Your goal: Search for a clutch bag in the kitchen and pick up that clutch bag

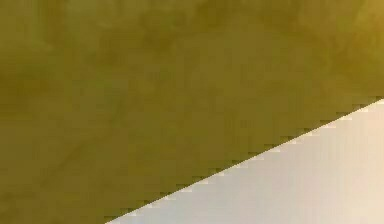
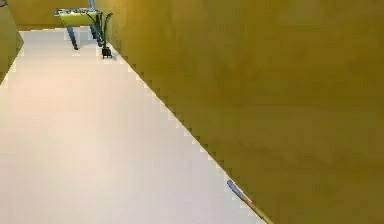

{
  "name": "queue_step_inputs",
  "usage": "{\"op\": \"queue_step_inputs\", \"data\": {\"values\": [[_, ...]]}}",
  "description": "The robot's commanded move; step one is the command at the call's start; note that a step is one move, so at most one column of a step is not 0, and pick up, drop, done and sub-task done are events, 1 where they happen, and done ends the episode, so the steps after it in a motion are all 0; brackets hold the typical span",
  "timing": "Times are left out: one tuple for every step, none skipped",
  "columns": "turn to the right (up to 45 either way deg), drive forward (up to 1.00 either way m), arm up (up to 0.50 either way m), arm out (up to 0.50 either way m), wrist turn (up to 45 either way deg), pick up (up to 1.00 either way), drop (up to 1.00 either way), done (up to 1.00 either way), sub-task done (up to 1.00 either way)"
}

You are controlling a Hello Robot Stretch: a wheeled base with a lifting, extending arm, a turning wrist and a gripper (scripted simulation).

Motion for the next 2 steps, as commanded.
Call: {"op": "queue_step_inputs", "data": {"values": [[45.0, 0.00, 0.00, 0.00, 0.0, 0.00, 0.00, 0.00, 0.00], [6.0, 0.00, 0.00, 0.00, 0.0, 0.00, 0.00, 0.00, 0.00]]}}
